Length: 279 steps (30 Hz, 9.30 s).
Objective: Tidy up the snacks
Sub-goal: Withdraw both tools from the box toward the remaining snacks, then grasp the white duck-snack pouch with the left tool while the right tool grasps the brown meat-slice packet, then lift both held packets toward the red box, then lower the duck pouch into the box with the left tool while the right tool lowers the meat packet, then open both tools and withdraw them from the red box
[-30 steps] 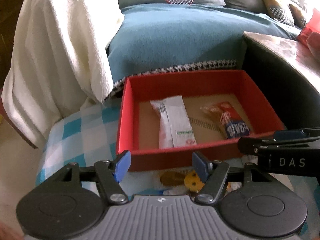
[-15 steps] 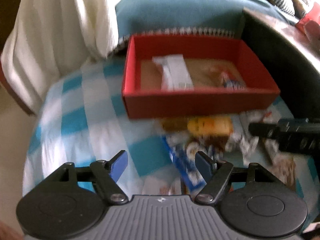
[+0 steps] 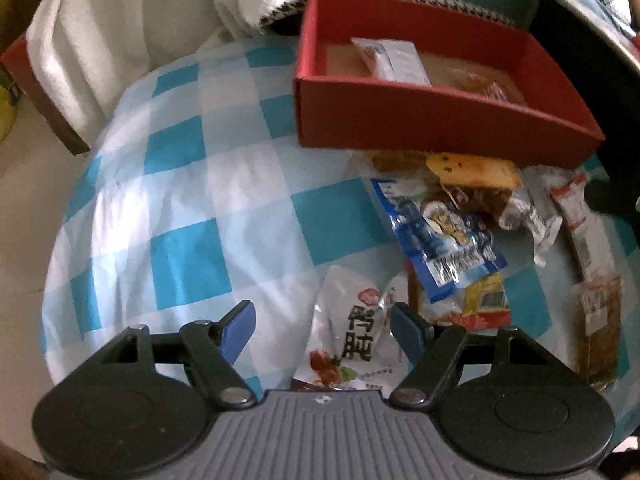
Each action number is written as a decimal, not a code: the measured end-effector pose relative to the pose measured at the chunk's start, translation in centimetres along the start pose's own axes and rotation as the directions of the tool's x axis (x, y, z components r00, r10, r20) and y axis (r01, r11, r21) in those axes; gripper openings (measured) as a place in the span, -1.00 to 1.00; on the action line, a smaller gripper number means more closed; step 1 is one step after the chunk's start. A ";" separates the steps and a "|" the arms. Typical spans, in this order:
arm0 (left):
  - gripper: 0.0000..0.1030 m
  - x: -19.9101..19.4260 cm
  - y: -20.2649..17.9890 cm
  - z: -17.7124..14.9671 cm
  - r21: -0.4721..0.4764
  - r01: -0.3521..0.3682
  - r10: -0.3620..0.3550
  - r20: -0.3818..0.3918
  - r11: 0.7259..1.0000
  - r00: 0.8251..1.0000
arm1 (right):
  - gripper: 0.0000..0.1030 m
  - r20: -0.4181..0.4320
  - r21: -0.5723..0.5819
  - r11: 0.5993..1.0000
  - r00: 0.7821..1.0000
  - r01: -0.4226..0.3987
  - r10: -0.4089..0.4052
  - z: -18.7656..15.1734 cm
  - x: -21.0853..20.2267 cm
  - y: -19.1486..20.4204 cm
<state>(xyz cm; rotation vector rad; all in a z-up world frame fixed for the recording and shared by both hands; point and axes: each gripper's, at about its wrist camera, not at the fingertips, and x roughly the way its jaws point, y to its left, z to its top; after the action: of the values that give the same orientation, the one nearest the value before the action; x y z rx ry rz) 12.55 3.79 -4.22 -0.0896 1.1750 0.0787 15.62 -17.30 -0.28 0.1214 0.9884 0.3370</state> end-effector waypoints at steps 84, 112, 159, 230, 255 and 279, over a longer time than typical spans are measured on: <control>0.69 2.2 -2.0 -1.7 0.126 0.000 0.005 -0.040 0.992 0.999 | 0.71 -0.242 -0.132 0.988 0.964 0.084 -0.114 -7.3 2.8 0.5; -0.05 -2.7 -2.2 -0.8 0.117 0.095 -0.106 0.087 0.989 0.991 | 0.43 -0.103 -0.086 0.995 0.993 0.050 -0.059 -4.5 -0.9 -0.3; -0.10 0.3 -6.6 -3.7 0.662 0.158 -0.124 -0.098 0.733 0.987 | 0.45 -0.137 -0.049 0.998 0.990 -0.040 0.033 -3.2 0.2 0.1; -0.10 0.6 -6.3 15.3 0.254 0.030 -0.110 0.308 0.967 0.945 | 0.45 0.089 0.004 0.999 0.995 0.044 -0.044 11.5 5.0 -3.8; 0.10 4.3 -7.3 16.0 0.268 0.014 -0.078 0.232 0.963 0.970 | 0.53 -0.008 -0.018 0.996 0.996 0.084 -0.084 12.1 10.4 -5.0; 0.25 1.9 -7.7 15.3 0.282 0.024 -0.104 0.272 0.959 0.957 | 0.60 0.044 -0.033 0.997 0.996 0.073 -0.071 12.0 8.1 -3.7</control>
<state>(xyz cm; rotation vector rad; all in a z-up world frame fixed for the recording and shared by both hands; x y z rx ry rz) 28.12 -2.17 0.07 0.1272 0.8840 -0.1282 30.51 -17.45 -1.07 0.0614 0.9416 0.2839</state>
